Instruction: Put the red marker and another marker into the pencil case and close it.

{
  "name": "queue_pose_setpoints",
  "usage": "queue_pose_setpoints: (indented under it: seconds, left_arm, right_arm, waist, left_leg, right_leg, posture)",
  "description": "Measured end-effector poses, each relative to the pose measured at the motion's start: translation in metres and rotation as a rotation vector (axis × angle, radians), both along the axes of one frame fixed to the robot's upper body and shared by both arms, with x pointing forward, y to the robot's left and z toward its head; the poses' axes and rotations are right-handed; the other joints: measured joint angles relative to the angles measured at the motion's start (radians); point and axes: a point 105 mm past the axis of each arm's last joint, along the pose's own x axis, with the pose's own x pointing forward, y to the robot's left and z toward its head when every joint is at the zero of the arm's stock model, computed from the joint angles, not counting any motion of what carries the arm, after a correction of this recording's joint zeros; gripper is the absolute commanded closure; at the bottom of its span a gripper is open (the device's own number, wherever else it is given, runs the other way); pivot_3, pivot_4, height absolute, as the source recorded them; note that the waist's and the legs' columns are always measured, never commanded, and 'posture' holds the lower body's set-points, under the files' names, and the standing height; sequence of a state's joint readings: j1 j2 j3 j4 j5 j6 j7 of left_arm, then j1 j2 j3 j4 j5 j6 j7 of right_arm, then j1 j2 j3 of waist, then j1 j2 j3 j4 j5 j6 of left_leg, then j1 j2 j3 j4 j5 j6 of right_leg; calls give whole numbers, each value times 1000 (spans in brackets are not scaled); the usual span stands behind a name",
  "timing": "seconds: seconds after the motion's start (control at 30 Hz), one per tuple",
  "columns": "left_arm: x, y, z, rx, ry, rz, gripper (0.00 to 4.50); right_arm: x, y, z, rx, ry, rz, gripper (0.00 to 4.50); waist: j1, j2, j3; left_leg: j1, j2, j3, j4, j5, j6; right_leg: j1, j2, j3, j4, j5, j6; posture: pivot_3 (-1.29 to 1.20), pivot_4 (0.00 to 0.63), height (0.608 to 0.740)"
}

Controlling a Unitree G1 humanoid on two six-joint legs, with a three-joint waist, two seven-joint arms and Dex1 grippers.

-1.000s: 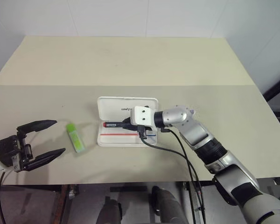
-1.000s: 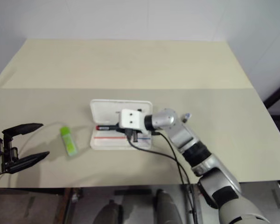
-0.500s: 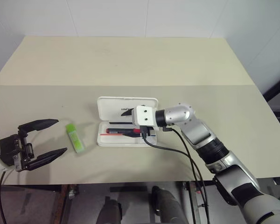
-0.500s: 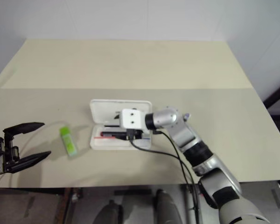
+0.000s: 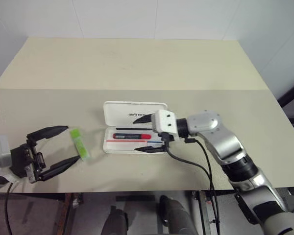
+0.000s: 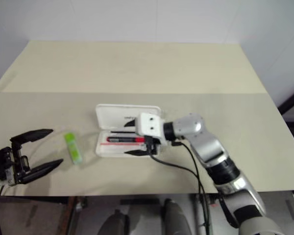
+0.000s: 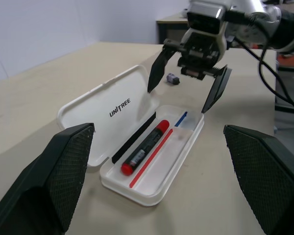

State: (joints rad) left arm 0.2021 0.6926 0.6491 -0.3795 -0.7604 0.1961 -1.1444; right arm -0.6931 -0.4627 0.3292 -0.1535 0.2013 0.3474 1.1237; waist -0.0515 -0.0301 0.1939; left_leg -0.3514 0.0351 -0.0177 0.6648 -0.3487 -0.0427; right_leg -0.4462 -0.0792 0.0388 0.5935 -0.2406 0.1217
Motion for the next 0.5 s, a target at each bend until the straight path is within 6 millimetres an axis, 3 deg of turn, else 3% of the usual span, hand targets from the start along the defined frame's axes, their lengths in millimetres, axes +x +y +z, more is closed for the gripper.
queue_pose_setpoints:
  seconds: [0.17, 0.33, 0.5]
  left_arm:
    - [-7, -12, -5, -36, 25, 65, 0]
    - [-6, -26, 0, -115, -19, 136, 0]
    - [-7, -23, -2, -167, -6, 307, 0]
  right_arm:
    - [-4, -27, 6, 51, 52, -46, 25]
    - [-12, -40, 39, 294, 49, -47, 25]
    - [-17, -59, 25, 292, 115, -95, 25]
  waist:
    - [3, 0, 0]
    - [8, 0, 0]
    - [19, 0, 0]
  left_leg:
    - [0, 0, 0, 1, 0, 0]
    - [1, 0, 0, 2, 0, 0]
    - [1, -1, 1, 4, 0, 0]
  right_leg:
    - [0, 0, 1, 0, 0, 0]
    - [1, 0, 1, 0, 0, 0]
    - [1, 0, 2, -1, 0, 1]
  posture:
    - [0, 150, 740]
    - [0, 150, 740]
    - [0, 150, 740]
